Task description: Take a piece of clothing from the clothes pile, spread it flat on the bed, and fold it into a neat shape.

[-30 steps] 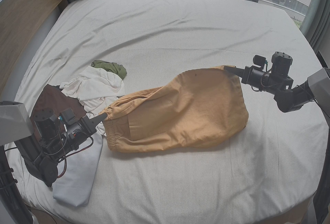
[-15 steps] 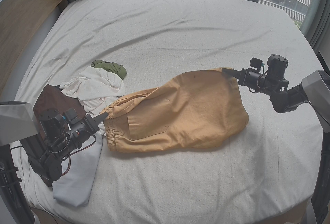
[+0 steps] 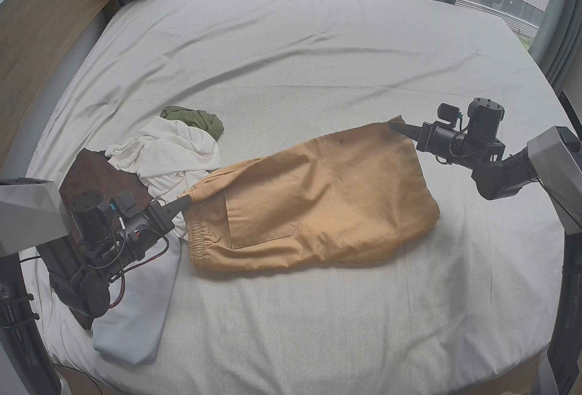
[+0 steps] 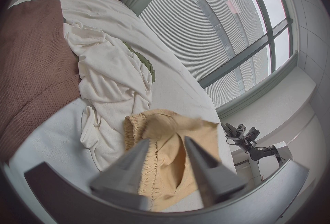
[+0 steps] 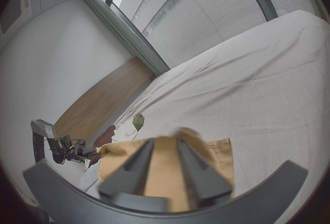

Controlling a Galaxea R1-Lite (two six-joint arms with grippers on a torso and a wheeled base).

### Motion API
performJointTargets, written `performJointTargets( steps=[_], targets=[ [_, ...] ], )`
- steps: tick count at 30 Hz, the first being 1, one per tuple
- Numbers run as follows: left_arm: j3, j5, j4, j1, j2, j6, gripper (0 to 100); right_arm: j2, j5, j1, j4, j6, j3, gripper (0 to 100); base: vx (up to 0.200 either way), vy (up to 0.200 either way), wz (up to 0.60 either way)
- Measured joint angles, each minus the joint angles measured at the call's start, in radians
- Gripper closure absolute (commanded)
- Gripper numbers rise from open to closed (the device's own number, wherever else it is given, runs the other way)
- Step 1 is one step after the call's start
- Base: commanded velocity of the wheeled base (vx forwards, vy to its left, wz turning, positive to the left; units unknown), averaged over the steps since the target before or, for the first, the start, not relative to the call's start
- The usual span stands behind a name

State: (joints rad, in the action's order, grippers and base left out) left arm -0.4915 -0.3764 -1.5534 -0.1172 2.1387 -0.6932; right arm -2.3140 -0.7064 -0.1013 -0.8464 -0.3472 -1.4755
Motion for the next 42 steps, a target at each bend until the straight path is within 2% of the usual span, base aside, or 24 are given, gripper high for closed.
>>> performJointTargets(
  steps=[3, 9, 13, 19, 23, 29, 31, 34, 42],
  targets=[
    [-0.021, 0.038, 0.000, 0.005, 0.000, -0.002, 0, -0.010, 0.056, -0.001, -0.005, 0.003, -0.013, 0, 0.000, 0.000, 0.00],
    [-0.053, 0.072, 0.000, 0.011, -0.007, -0.021, 0, 0.013, 0.065, -0.006, -0.010, 0.008, 0.013, 0, 0.000, 0.000, 0.00],
    [-0.048, 0.069, 0.000, 0.011, -0.029, -0.033, 0, 0.063, 0.066, -0.007, -0.010, 0.013, 0.088, 0, 0.000, 0.000, 0.00],
    [-0.001, 0.034, 0.000, -0.008, -0.094, -0.041, 0, 0.179, 0.073, -0.008, -0.031, 0.019, 0.303, 0, 0.000, 0.000, 0.00],
    [0.039, -0.010, 0.000, -0.017, -0.133, -0.040, 0, 0.229, 0.073, -0.008, -0.111, 0.011, 0.429, 0, 0.000, 0.000, 0.00],
    [0.100, -0.071, 0.000, -0.024, -0.196, -0.024, 0, 0.272, 0.074, -0.008, -0.348, -0.013, 0.635, 0, 0.000, 0.000, 0.00],
    [0.116, -0.084, 0.000, -0.027, -0.211, -0.004, 0, 0.275, 0.074, -0.007, -0.429, -0.023, 0.683, 0, 0.000, 0.000, 0.00],
    [0.147, -0.099, 0.000, -0.036, -0.233, 0.085, 0, 0.273, 0.074, -0.002, -0.532, -0.034, 0.753, 0, 0.000, 0.000, 0.00],
    [0.216, -0.112, 0.000, -0.050, -0.239, 0.292, 0, 0.259, 0.074, 0.009, -0.536, -0.044, 0.893, 0, 0.000, 0.000, 0.00]
  ],
)
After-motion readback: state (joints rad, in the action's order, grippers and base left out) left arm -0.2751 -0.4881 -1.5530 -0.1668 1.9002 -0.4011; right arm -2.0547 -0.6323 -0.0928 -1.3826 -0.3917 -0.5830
